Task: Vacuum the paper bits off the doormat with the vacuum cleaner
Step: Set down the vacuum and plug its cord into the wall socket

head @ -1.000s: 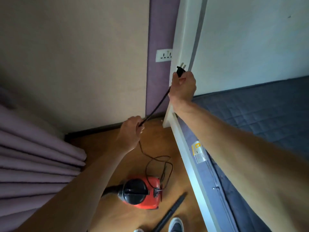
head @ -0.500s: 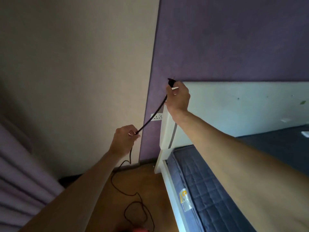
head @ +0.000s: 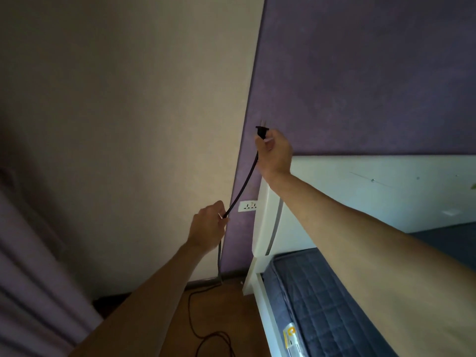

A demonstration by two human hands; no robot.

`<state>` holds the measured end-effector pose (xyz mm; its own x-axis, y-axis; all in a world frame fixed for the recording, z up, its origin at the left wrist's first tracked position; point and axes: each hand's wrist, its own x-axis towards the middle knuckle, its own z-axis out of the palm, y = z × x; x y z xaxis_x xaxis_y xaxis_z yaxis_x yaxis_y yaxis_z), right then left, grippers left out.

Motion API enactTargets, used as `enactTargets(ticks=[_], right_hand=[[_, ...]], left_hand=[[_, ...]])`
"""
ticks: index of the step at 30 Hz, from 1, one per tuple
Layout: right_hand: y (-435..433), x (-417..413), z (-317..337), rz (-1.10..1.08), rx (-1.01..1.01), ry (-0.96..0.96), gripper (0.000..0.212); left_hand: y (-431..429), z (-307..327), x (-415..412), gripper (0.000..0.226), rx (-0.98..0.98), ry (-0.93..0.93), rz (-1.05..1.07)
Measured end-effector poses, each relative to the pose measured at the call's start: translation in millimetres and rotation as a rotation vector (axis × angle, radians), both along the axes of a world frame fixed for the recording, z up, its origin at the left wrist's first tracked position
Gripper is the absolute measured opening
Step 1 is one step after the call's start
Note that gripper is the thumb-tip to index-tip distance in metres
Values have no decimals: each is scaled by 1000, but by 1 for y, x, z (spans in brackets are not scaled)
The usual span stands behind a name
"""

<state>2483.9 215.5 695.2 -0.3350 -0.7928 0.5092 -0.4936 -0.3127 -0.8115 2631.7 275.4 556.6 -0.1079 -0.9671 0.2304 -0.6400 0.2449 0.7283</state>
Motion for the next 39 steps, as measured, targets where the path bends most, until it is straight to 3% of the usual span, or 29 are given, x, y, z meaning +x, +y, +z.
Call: enactTargets(ticks=[6, 12, 17, 25, 33, 39], right_hand=[[-34, -20, -42, -26, 82, 88, 16], [-78, -56, -125, -40, 199, 150, 19], [-115, -74, -199, 38, 295, 166, 22], [-156, -80, -291, 79, 425, 196, 25], [-174, -84, -354, 36, 632, 394, 27], [-175, -80, -385, -1, 660, 420, 31]], left_hand=[[-11, -28, -32, 20, 88, -9, 4], [-34, -94, -69, 18, 188, -4, 34], [-52, -159, -101, 29, 345, 124, 79], [-73, -238, -112, 23, 471, 206, 156], [-74, -304, -127, 17, 570, 279, 270], [-71, -337, -139, 15, 603, 344, 307]])
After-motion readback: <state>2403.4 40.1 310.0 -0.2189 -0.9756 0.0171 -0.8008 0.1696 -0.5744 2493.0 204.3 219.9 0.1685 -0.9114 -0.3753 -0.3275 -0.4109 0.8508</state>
